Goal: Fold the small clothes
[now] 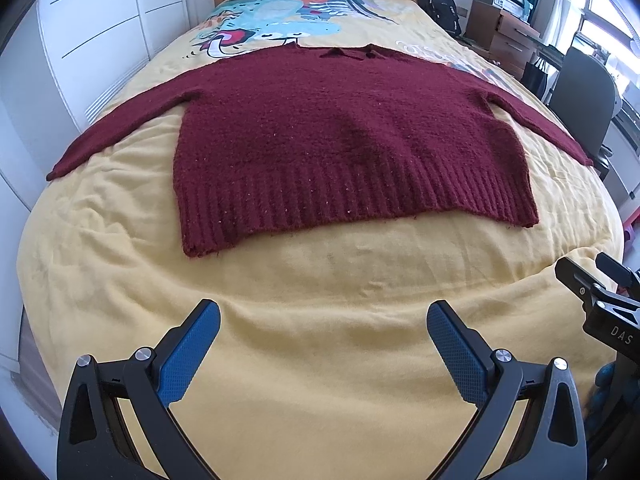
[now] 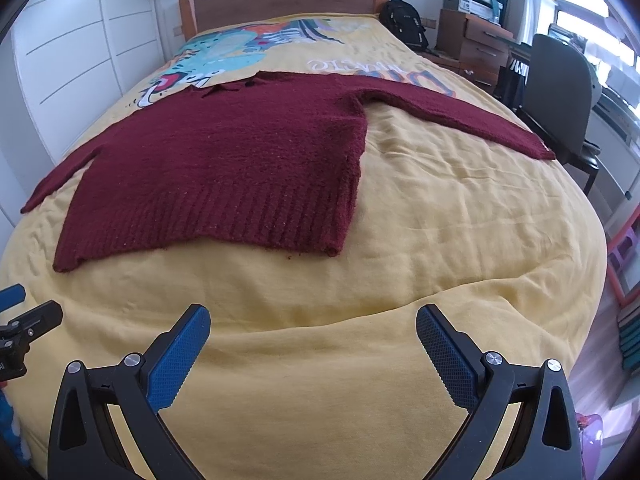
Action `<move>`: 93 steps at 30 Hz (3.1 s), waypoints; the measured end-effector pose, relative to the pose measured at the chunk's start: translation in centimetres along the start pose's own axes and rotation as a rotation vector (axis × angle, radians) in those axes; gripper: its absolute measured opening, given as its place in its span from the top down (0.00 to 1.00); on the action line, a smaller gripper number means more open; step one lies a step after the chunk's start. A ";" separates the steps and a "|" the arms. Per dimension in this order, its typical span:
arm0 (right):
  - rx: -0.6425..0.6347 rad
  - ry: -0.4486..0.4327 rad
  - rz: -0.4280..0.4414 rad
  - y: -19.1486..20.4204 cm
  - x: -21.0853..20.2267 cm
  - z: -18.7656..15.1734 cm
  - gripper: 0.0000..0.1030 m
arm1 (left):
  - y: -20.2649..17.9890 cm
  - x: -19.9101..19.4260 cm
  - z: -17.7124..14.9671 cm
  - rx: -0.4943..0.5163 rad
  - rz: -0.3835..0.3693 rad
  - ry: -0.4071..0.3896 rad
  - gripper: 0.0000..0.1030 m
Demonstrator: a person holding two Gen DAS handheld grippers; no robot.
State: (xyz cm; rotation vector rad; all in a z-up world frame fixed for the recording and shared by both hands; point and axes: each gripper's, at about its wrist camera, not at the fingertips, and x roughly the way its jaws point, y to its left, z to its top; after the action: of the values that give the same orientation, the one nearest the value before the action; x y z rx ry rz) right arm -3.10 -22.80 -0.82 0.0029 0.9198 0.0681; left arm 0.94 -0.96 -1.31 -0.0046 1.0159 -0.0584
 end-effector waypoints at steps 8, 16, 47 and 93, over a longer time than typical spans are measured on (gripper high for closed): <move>0.002 0.004 -0.004 0.0 0.0 0.1 0.00 | 0.1 0.0 0.1 0.005 0.003 -0.002 0.01; 0.006 0.015 -0.008 0.0 0.2 0.2 0.00 | -0.1 0.3 0.2 0.032 0.017 0.000 0.01; 0.049 0.058 -0.090 -0.4 1.7 5.3 0.00 | 11.4 1.7 5.4 -0.199 -0.100 0.077 0.01; 0.089 0.163 -0.249 -5.5 11.0 12.4 0.00 | 54.4 9.6 8.7 -1.281 -0.242 -0.269 0.43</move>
State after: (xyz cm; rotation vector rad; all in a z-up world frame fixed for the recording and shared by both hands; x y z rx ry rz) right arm 13.71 -27.31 -2.20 -0.0351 1.0793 -0.2060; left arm 15.92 52.64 -6.58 -1.2685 0.6353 0.3705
